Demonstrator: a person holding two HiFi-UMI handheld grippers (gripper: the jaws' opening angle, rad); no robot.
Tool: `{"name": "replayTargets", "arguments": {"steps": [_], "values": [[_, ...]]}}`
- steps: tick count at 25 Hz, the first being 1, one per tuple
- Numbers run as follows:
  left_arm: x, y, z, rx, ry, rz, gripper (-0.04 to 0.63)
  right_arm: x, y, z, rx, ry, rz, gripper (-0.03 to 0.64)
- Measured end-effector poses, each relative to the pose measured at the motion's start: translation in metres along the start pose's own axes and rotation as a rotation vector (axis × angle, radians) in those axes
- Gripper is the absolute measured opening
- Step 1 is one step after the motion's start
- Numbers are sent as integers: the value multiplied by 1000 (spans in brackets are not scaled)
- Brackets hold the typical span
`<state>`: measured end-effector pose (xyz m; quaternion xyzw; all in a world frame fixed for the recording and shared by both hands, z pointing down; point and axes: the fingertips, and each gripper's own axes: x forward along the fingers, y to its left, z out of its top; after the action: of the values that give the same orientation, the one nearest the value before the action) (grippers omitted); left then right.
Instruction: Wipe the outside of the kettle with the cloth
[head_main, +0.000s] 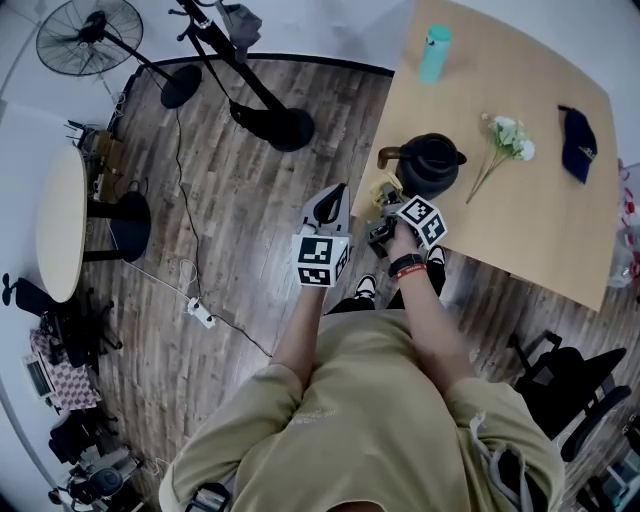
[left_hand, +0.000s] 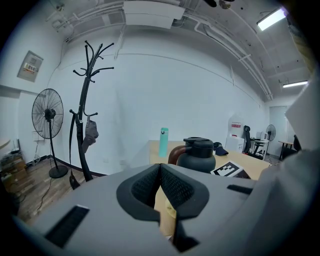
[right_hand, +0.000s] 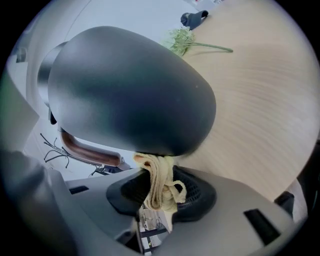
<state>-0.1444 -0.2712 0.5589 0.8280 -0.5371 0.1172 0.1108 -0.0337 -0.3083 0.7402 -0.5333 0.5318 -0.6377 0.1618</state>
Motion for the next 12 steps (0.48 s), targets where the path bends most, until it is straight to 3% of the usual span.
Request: {"name": "replayTargets", "arguments": {"steps": [12], "values": [[1, -24, 14, -4, -24, -38, 21, -11, -11, -2, 67, 126, 125, 138]]}}
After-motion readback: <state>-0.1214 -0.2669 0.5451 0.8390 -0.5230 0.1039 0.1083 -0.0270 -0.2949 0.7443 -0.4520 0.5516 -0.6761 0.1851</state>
